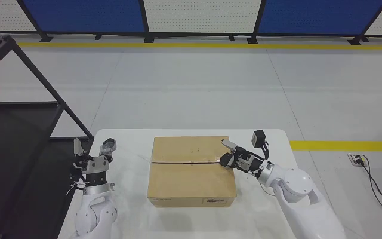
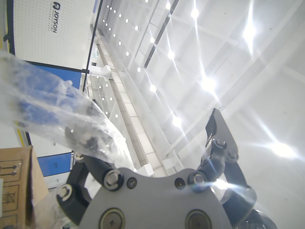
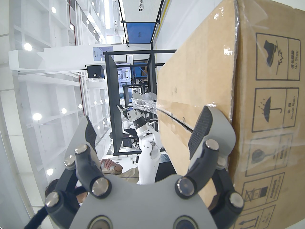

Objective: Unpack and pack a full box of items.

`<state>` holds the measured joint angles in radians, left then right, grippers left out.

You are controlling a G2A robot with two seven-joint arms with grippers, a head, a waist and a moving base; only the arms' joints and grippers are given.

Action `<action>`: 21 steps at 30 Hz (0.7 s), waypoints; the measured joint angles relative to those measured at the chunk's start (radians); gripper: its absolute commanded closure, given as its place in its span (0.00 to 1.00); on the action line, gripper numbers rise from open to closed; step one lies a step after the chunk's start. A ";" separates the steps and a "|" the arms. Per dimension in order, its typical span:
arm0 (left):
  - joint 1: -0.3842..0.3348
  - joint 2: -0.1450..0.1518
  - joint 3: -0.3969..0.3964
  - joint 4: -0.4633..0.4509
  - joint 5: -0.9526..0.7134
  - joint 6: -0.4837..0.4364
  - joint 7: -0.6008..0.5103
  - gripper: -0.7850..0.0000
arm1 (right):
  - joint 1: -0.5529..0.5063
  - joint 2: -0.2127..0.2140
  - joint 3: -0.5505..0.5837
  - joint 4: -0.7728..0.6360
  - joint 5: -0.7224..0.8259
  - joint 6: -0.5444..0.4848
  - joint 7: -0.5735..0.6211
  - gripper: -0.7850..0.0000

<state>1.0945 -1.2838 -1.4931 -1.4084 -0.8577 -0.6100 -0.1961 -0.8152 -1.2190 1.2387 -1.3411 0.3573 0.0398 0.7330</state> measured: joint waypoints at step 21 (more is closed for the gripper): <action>-0.014 -0.026 0.076 -0.129 0.074 0.062 -0.005 0.00 | 0.000 0.000 0.000 0.000 0.000 0.000 0.000 0.00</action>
<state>1.0810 -1.3102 -1.4167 -1.5373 -0.7840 -0.5476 -0.2006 -0.8152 -1.2190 1.2387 -1.3411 0.3573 0.0398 0.7330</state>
